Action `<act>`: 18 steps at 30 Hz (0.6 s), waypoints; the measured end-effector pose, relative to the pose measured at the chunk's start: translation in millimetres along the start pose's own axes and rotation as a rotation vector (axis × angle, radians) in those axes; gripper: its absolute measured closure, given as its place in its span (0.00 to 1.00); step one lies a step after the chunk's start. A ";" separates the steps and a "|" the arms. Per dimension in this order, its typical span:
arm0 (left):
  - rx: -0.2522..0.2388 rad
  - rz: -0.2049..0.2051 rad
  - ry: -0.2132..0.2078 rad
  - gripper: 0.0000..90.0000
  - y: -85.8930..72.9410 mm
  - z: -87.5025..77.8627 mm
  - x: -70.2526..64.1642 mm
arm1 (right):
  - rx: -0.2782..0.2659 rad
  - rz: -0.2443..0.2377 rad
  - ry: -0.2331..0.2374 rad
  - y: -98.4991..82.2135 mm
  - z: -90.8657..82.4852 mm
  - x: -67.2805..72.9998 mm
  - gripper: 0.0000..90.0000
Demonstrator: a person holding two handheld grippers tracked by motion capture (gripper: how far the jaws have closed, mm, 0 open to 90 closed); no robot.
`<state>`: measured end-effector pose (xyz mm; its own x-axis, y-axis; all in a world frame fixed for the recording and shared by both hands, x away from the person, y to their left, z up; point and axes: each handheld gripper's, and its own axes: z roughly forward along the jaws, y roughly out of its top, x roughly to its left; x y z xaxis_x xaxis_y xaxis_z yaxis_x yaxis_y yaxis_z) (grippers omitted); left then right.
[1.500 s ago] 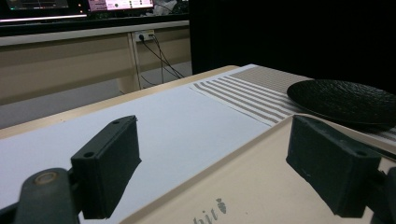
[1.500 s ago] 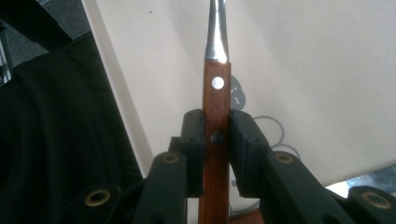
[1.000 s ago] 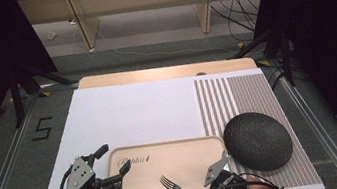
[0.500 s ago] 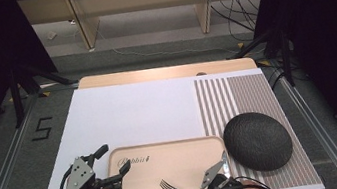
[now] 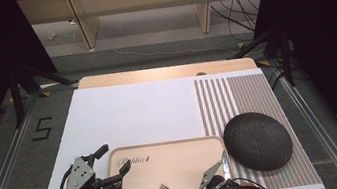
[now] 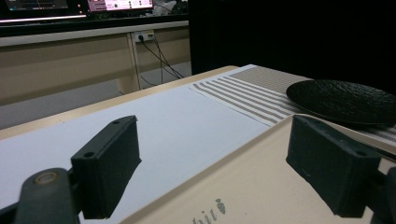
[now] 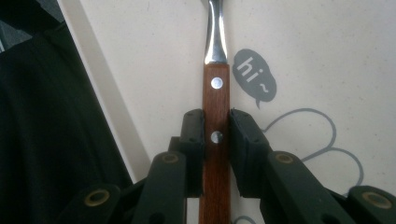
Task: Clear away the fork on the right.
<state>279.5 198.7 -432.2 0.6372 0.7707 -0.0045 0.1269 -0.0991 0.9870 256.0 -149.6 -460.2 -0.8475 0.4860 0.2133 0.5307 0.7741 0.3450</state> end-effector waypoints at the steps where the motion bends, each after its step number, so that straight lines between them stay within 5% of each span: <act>1: 0.000 0.000 0.000 0.18 -0.1 0.0 0.0 | -0.001 -0.001 -0.001 0.0 0.1 0.2 0.85; 4: -0.001 -0.001 0.001 0.18 -0.1 -0.2 0.7 | 0.004 0.001 -0.005 0.9 0.3 0.9 0.84; 8: -0.002 -0.002 0.000 0.18 0.1 -0.4 0.4 | -0.009 0.039 0.017 2.1 -1.7 -3.0 0.64; 13: 0.000 -0.002 -0.001 0.18 -0.2 0.1 -0.1 | -0.069 0.039 0.044 4.7 -10.5 -2.3 0.40; 18: -0.005 -0.004 -0.007 0.18 -0.8 1.4 -0.3 | -0.132 0.042 0.092 8.3 -13.3 1.0 0.30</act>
<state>280.2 197.6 -433.2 0.6423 0.7664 -0.0092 0.1255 -0.0933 0.9877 259.5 -148.1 -445.0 -0.8246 0.4727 0.3107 0.5657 0.6912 0.4497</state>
